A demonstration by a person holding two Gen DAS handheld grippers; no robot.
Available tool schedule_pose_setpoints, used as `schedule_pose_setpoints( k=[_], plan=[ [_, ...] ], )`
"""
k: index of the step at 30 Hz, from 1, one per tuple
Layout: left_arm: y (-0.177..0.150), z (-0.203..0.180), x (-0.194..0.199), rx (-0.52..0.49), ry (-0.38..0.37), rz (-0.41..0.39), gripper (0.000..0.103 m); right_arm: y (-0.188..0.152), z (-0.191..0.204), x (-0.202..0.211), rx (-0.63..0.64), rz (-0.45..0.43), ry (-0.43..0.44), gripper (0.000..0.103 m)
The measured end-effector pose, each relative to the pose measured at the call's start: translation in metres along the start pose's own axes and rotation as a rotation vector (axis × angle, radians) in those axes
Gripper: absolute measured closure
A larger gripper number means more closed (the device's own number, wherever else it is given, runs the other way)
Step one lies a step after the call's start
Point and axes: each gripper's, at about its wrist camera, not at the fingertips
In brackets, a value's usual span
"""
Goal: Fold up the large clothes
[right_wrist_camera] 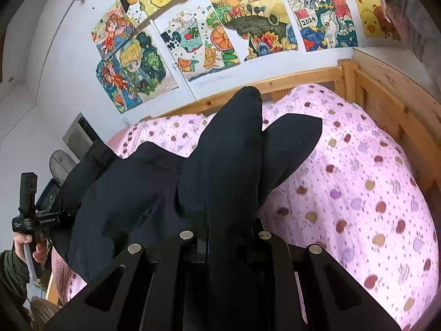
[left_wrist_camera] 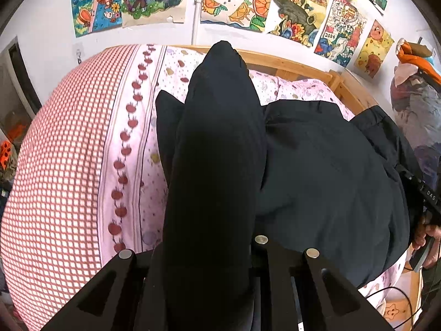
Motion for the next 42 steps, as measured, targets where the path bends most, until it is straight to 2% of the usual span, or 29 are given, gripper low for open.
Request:
schedule_pose_setpoints(
  k=[7, 11, 14, 17, 21, 23, 25, 27, 31, 33, 34, 36, 42],
  plan=[
    [-0.03, 0.011, -0.026, -0.018, 0.009, -0.028, 0.083, -0.025, -0.01, -0.01, -0.01, 0.024, -0.067, 0.089],
    [-0.045, 0.023, -0.03, 0.049, -0.019, -0.118, 0.079, -0.035, -0.024, -0.013, -0.094, 0.028, -0.092, 0.088],
    [-0.048, 0.022, -0.034, 0.033, 0.009, -0.126, 0.074, -0.043, -0.033, -0.016, -0.132, 0.035, -0.111, 0.084],
    [-0.054, 0.02, -0.033, 0.009, 0.031, -0.166, 0.068, -0.049, -0.037, -0.019, -0.141, 0.036, -0.12, 0.081],
    [-0.057, 0.022, -0.032, 0.047, 0.036, -0.181, 0.06, -0.052, -0.035, -0.028, -0.07, 0.063, -0.188, 0.07],
    [-0.058, 0.027, -0.032, 0.089, 0.036, -0.183, 0.054, -0.05, -0.032, -0.03, -0.034, 0.074, -0.217, 0.057],
    [-0.059, 0.03, -0.031, 0.115, 0.039, -0.188, 0.049, -0.051, -0.03, -0.03, -0.003, 0.069, -0.266, 0.032],
    [-0.061, 0.033, -0.028, 0.142, 0.061, -0.203, 0.043, -0.051, -0.028, -0.029, 0.025, 0.057, -0.304, 0.025],
    [-0.063, 0.032, -0.012, 0.167, 0.176, -0.308, 0.023, -0.048, -0.032, -0.024, 0.021, 0.064, -0.317, 0.023],
    [-0.063, 0.03, -0.002, 0.167, 0.212, -0.352, 0.017, -0.047, -0.037, -0.019, 0.001, 0.056, -0.313, 0.018],
    [-0.064, 0.028, 0.002, 0.167, 0.223, -0.367, 0.015, -0.048, -0.038, -0.017, -0.006, 0.045, -0.312, 0.01],
    [-0.063, 0.027, 0.009, 0.164, 0.233, -0.386, 0.01, -0.049, -0.037, -0.011, -0.012, 0.005, -0.324, 0.002],
    [-0.069, 0.018, 0.029, 0.136, 0.234, -0.461, 0.0, -0.05, -0.023, 0.011, 0.012, -0.124, -0.339, 0.002]
  ],
)
Point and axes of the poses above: each gripper's, at about its wrist camera, not at the fingertips, and x roughly against the way its jaws point, z to its left, y to its top, and after that the axes turned 3 degrees about -z, right-handed
